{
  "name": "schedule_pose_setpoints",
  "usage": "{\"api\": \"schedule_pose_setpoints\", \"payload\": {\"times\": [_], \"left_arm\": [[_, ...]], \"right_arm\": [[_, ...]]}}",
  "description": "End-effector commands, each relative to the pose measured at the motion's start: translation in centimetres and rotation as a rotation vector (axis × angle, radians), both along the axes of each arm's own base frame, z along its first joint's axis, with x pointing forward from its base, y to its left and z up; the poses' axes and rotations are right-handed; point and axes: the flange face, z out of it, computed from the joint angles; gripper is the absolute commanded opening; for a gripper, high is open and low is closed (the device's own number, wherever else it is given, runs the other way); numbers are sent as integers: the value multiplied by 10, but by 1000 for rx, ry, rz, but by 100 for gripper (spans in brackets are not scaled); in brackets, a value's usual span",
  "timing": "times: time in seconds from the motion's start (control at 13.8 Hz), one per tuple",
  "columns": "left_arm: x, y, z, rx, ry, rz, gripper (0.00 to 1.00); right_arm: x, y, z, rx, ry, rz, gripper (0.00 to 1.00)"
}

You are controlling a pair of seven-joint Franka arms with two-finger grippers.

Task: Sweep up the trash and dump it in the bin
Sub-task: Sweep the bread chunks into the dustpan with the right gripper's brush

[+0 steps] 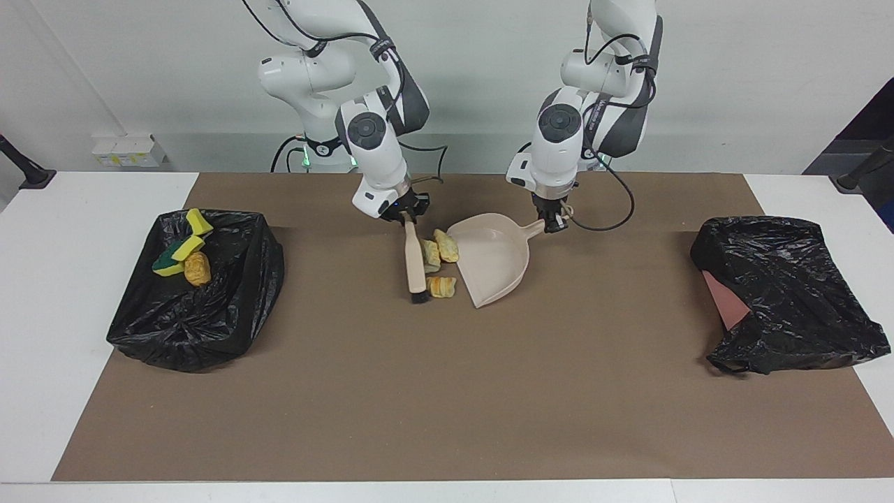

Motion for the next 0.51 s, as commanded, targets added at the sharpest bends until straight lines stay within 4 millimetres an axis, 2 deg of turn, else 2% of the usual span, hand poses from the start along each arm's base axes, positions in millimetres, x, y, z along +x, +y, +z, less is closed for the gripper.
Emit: {"api": "schedule_pose_setpoints", "payload": {"times": [0.0,0.07,0.22,0.36,0.43], "left_arm": [[-1,-3,-7,-18,-43,-31,0],[-1,-3,-8,-20,-41,-48,0],[2,0,-7,-26,-45,-55,0],[5,6,-8,-28,-47,-46,0],[7,6,-8,-40,-57,-46,0]], "right_arm": [[9,13,10,156,30,-7,0],[10,12,20,203,31,-5,0],[14,4,54,233,49,14,0],[18,-22,91,242,48,5,0],[20,-35,99,192,21,15,0]]}}
